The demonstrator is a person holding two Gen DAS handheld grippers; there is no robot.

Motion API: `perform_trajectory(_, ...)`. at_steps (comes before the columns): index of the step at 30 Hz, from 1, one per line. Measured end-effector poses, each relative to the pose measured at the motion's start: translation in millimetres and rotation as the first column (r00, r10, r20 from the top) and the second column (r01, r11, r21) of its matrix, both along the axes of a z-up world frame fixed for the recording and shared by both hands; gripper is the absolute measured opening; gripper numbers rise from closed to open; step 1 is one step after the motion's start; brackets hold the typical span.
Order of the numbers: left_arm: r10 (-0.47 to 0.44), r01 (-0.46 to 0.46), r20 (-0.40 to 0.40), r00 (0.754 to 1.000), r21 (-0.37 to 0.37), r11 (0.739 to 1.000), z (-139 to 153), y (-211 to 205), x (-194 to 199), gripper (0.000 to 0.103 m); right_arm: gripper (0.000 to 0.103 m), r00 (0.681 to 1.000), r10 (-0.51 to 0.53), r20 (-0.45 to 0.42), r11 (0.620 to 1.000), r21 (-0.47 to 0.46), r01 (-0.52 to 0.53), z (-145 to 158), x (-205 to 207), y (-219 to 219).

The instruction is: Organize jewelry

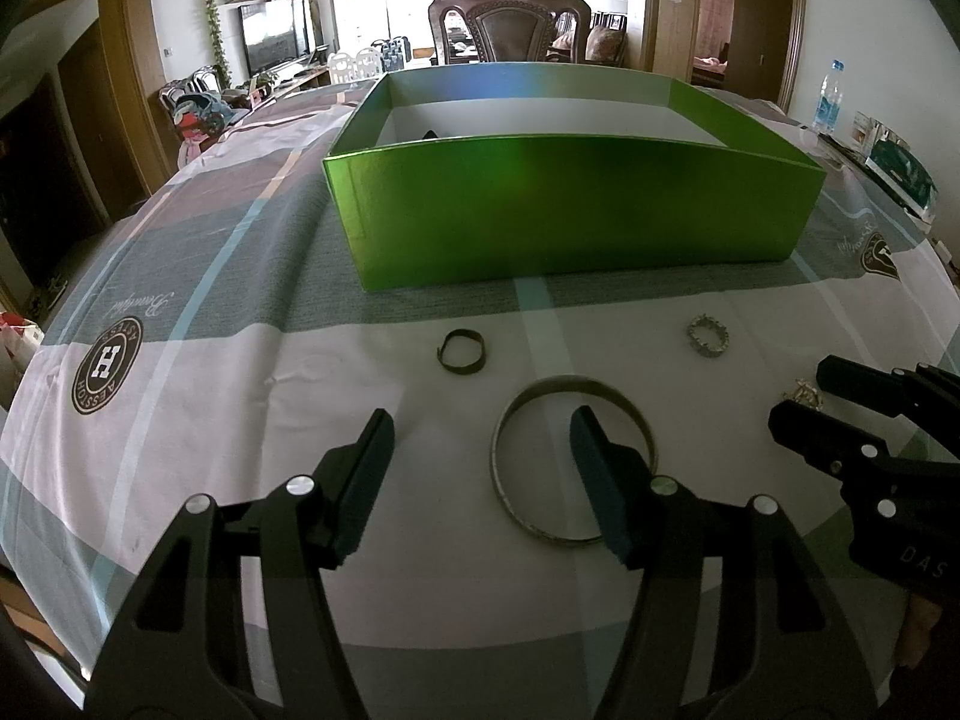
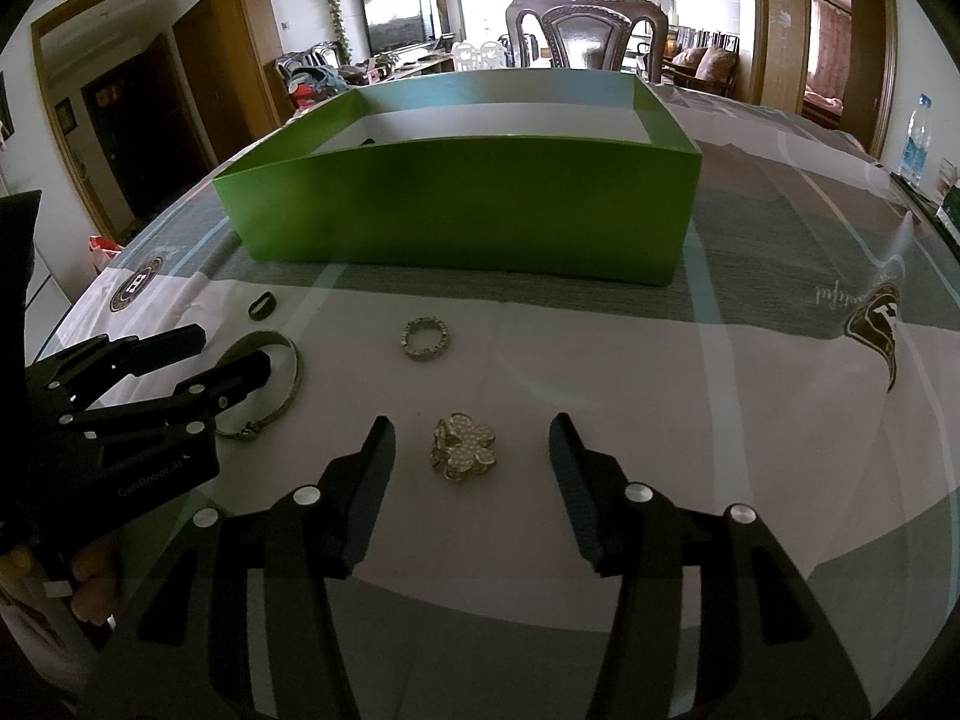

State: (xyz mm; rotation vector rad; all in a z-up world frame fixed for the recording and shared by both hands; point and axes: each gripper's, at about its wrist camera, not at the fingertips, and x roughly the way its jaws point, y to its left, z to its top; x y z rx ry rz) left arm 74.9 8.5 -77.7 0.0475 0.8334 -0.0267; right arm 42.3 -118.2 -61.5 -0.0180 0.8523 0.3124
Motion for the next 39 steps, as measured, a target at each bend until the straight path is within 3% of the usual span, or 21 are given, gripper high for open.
perform_trajectory(8, 0.001, -0.001, -0.001, 1.0, -0.004, 1.0, -1, 1, 0, 0.061, 0.056, 0.999, -0.025, 0.023, 1.0, -0.007, 0.025, 1, -3, 0)
perform_trajectory(12, 0.0, 0.0, -0.001, 1.0, -0.002, 1.0, -1, 1, 0, 0.061, 0.023, 0.999, -0.029, 0.015, 0.999, -0.035, 0.029, -1, -1, 5)
perform_trajectory(13, -0.005, 0.005, 0.0, 1.0, -0.004, 1.0, -1, 0, -1, 0.059, 0.022, 0.999, -0.031, 0.016, 0.999, -0.032, 0.032, -1, 0, 4)
perform_trajectory(16, -0.036, 0.036, 0.004, 0.999, -0.018, 0.999, 0, -1, -2, 0.049, 0.021, 0.999, -0.036, 0.019, 0.999, -0.016, 0.036, -1, 0, 1)
perform_trajectory(25, -0.07, 0.068, -0.007, 0.998, -0.109, 0.992, 1, 11, -1, 0.049, 0.021, 0.999, -0.048, 0.004, 0.998, 0.037, 0.048, -1, 3, -10)
perform_trajectory(28, -0.068, 0.067, -0.006, 0.998, -0.094, 0.993, 1, 8, 1, 0.048, 0.021, 0.999, -0.045, 0.013, 0.998, 0.045, 0.045, 0, 2, -11)
perform_trajectory(30, -0.041, 0.041, 0.001, 0.999, -0.028, 0.999, 0, 1, 0, 0.039, 0.021, 0.999, -0.043, 0.022, 0.998, 0.051, 0.042, 1, 0, -12)
perform_trajectory(31, -0.036, 0.036, 0.009, 0.999, -0.012, 0.999, 0, -2, -1, 0.026, 0.021, 0.999, -0.043, 0.028, 0.998, 0.051, 0.041, 2, -1, -12)
perform_trajectory(34, -0.044, 0.044, 0.006, 0.999, 0.012, 0.999, 2, -8, -3, 0.005, 0.021, 0.998, -0.033, 0.047, 0.999, 0.04, 0.032, 4, -4, -10)
perform_trajectory(39, -0.048, 0.047, -0.026, 0.999, -0.037, 0.998, 13, 1, -6, 0.004, 0.021, 0.998, -0.021, 0.057, 0.999, 0.042, 0.019, 7, -7, -10)
